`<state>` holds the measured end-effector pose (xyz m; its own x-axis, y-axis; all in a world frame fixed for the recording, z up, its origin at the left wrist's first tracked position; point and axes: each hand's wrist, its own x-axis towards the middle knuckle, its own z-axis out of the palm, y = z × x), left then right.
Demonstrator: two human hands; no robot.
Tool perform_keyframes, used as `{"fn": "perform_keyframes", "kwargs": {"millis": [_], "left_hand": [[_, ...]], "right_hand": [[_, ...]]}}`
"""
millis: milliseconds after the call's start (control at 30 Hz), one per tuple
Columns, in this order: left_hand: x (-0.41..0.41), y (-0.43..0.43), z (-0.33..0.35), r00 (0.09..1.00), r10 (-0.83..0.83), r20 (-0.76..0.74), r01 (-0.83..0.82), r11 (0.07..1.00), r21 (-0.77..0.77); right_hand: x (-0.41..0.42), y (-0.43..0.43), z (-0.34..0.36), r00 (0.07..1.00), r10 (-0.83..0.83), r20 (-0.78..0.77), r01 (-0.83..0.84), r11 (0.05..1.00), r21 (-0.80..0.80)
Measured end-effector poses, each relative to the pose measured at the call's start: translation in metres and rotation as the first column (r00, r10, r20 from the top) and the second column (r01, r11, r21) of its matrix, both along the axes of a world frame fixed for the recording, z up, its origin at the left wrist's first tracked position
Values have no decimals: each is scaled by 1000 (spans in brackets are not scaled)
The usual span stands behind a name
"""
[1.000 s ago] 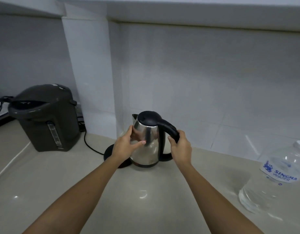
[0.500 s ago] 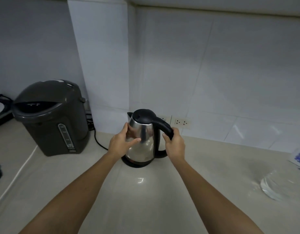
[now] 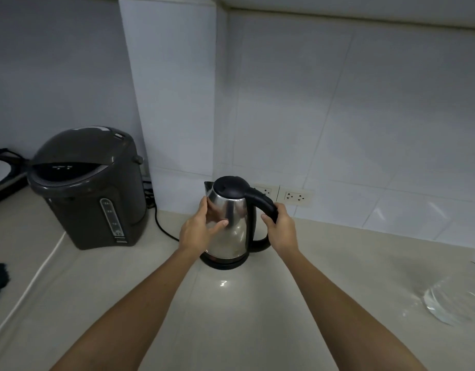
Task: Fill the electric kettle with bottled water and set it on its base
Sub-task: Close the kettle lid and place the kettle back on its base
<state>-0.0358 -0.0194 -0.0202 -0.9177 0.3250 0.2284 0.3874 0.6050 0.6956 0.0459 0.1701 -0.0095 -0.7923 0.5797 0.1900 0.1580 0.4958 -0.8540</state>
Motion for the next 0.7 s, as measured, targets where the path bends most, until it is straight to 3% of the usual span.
{"fn": "perform_keyframes", "kwargs": {"millis": [233, 467, 700], "left_hand": [[10, 6, -7, 996, -46, 77, 40, 997, 72], [12, 9, -10, 992, 19, 127, -25, 999, 43], [14, 9, -10, 991, 33, 129, -40, 998, 50]], "right_hand": [[-5, 13, 11, 990, 95, 102, -94, 995, -9], [-11, 12, 19, 981, -34, 193, 6, 989, 145], [8, -7, 13, 999, -46, 2, 43, 959, 281]]}}
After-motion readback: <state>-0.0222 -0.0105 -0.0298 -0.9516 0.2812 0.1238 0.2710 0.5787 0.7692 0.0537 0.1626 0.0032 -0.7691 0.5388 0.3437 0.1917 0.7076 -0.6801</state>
